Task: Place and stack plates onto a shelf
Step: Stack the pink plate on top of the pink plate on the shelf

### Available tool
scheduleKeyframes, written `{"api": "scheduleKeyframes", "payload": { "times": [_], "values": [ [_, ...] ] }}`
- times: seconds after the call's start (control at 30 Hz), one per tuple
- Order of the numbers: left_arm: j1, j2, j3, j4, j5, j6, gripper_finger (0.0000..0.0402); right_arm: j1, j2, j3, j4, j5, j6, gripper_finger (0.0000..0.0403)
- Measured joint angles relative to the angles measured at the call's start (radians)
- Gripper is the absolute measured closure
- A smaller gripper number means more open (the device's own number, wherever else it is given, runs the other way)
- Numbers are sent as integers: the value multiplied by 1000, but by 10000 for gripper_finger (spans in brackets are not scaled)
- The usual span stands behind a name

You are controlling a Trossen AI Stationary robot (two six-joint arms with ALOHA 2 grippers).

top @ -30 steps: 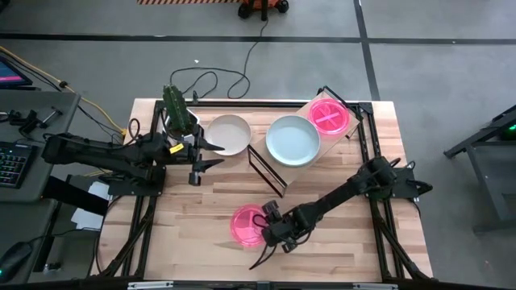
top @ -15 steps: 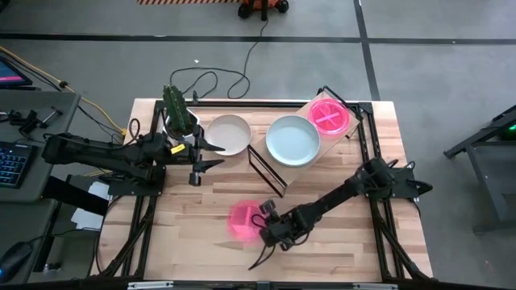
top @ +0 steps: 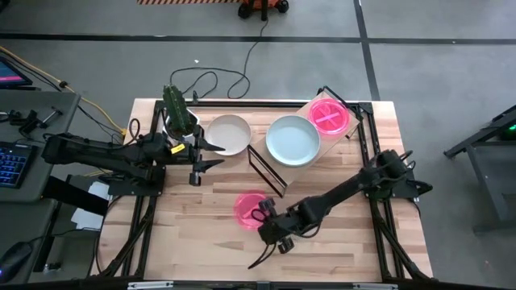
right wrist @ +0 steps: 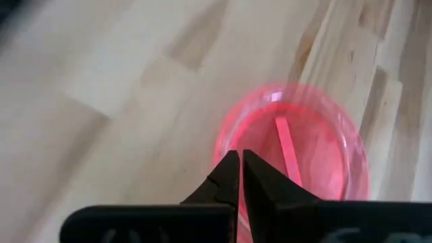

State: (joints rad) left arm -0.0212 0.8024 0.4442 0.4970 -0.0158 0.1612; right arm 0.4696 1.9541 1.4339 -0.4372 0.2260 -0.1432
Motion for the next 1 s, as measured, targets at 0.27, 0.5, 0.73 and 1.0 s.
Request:
{"api": "scheduleKeyframes", "payload": {
  "times": [0.27, 0.5, 0.73, 1.0],
  "values": [
    [0, 0, 0, -5, 0, 0, 259, -20, -13, -15, 53, -13, 193, 399],
    [1, 0, 0, -4, 0, 0, 259, -27, 48, -20, 127, -59, 241, 350],
    [1, 0, 0, -4, 0, 5, 259, -44, 84, -20, 189, -105, 123, 254],
    [1, 0, 0, -7, 0, 4, 259, -52, 184, -22, 272, -72, 4, 222]
  ]
}}
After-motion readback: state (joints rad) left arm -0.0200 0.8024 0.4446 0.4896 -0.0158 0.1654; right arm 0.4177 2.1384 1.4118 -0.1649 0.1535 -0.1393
